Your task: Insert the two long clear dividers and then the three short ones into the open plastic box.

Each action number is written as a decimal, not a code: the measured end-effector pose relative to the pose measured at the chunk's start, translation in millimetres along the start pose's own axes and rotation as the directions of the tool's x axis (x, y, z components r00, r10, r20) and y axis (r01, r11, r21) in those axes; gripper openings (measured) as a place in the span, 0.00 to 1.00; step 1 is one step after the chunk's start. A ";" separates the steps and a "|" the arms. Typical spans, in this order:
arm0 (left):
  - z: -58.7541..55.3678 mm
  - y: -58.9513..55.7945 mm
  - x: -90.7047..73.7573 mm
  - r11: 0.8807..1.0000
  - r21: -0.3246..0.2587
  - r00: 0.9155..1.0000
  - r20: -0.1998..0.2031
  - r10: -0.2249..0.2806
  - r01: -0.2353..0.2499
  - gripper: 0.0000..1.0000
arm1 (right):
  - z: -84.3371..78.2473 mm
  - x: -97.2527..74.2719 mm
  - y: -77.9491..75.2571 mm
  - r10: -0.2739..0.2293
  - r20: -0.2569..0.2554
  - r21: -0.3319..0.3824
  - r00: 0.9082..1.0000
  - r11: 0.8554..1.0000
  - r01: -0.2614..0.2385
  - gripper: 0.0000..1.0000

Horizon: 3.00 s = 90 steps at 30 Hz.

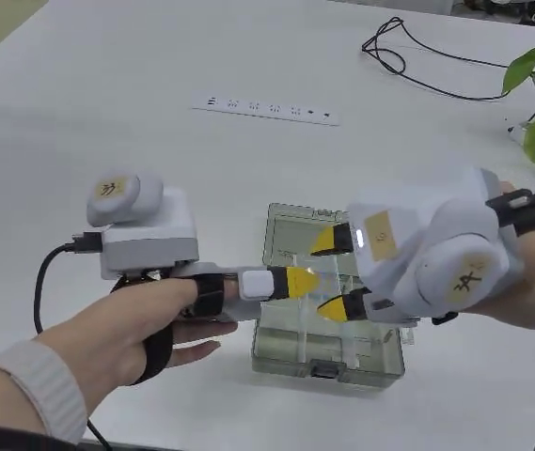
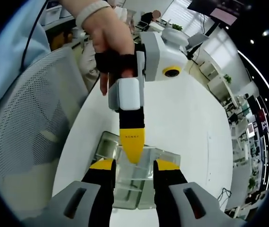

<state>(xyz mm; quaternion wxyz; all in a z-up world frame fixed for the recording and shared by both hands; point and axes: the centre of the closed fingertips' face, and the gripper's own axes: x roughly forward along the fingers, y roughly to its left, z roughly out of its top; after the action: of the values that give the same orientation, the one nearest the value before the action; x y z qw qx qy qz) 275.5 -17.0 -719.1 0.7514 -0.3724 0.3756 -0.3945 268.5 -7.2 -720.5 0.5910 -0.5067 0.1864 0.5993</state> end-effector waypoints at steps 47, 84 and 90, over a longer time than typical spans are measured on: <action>-53.4 -38.0 -12.6 0.626 0.741 0.964 -0.255 -0.073 0.243 0.00 | 12.6 -32.2 53.6 0.474 0.150 0.294 0.868 0.817 -0.497 0.02; -21.2 26.8 -37.3 0.620 0.779 0.985 -0.021 0.168 -0.090 0.81 | -85.0 -28.4 30.1 0.362 -0.119 0.461 0.925 0.845 -0.271 0.02; -12.9 39.7 -46.5 0.611 0.773 0.975 0.040 0.220 -0.169 1.00 | -88.3 -15.8 28.1 0.351 -0.123 0.465 0.928 0.847 -0.258 0.02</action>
<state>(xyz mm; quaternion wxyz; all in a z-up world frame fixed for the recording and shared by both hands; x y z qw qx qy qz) 258.0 36.5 -746.2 0.8649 0.0394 0.2311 -0.4438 274.1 -94.6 -754.8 0.5650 -0.3817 0.4549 0.5729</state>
